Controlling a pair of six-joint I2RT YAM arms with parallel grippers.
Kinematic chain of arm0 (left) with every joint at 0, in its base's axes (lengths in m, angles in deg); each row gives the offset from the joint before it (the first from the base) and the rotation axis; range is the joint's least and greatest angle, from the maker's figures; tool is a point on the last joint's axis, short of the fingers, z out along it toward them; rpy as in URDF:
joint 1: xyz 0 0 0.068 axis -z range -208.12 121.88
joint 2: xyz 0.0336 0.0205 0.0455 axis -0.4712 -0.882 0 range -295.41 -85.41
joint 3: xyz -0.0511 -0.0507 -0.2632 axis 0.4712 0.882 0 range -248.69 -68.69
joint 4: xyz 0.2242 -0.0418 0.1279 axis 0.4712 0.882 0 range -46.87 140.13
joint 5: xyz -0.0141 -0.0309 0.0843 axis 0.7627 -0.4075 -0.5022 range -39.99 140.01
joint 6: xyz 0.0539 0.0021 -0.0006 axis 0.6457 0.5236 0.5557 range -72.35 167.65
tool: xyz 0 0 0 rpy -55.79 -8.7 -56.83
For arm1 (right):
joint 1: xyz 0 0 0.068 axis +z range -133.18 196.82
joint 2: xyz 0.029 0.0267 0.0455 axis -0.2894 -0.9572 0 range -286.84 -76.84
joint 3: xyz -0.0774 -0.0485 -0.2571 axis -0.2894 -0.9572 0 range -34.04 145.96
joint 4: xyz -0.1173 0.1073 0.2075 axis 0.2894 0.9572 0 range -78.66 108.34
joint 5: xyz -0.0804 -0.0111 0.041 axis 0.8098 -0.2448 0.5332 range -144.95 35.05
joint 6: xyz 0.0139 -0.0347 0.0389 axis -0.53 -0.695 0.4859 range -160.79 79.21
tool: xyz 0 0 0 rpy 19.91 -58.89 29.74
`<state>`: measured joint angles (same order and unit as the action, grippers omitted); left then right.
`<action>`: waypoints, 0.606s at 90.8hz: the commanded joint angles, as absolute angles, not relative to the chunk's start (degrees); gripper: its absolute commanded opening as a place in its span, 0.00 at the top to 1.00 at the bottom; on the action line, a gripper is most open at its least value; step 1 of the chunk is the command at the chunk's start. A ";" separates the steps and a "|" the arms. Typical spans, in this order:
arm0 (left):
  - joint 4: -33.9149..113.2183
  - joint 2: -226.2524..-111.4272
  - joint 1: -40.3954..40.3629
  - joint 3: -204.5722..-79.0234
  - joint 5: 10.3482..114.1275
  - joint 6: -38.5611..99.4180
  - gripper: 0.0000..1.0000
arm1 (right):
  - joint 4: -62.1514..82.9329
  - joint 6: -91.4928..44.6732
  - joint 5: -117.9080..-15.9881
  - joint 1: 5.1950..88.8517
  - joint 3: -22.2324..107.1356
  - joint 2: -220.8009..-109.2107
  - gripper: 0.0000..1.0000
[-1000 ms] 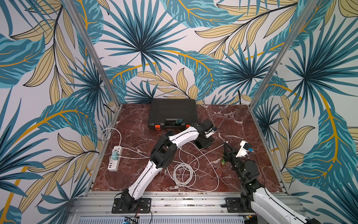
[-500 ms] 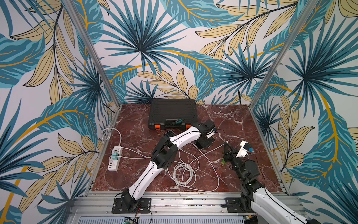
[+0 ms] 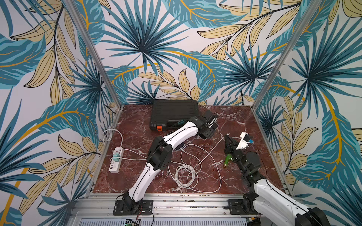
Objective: Plug the charging cable into the phone
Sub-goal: Pick up the phone at the center of the board, then insert the charging cable into the phone.
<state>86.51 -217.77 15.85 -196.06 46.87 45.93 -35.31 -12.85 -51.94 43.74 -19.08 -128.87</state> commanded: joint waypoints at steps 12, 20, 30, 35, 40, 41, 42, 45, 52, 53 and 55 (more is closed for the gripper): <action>72.56 -195.17 12.96 -186.21 36.91 41.27 0.61 | -38.49 -19.18 -56.28 41.79 -3.52 -141.22 1.00; 70.17 -190.36 11.98 -180.32 34.43 39.23 0.60 | -35.96 -20.00 -57.96 40.36 3.61 -146.33 1.00; 67.17 -184.71 10.36 -172.91 33.61 34.76 0.60 | -32.88 -22.59 -62.86 39.37 11.06 -151.75 1.00; 65.70 -182.71 9.55 -169.82 34.01 32.69 0.60 | -30.39 -23.98 -66.75 39.36 13.66 -153.84 1.00; 64.55 -181.15 8.98 -167.72 34.18 30.69 0.60 | -28.46 -24.50 -73.54 39.39 14.32 -155.22 1.00; 64.30 -180.91 8.84 -167.25 34.23 30.20 0.60 | -28.47 -24.39 -74.84 39.40 14.22 -155.40 1.00; 64.04 -180.67 8.73 -166.84 34.25 29.74 0.60 | -28.51 -24.24 -76.32 39.36 14.04 -155.54 1.00; 63.33 -179.74 8.45 -165.87 34.41 28.24 0.60 | -28.82 -23.59 -80.16 39.40 13.39 -155.90 1.00; 61.75 -178.50 7.75 -163.84 34.98 24.45 0.60 | -29.56 -21.13 -90.08 39.45 12.35 -157.06 1.00; 61.58 -178.32 7.70 -163.64 35.07 23.57 0.60 | -29.59 -20.77 -91.50 39.47 12.32 -157.21 1.00; 61.24 -178.11 7.49 -163.27 35.22 22.25 0.60 | -29.49 -19.77 -94.62 39.56 12.16 -157.90 1.00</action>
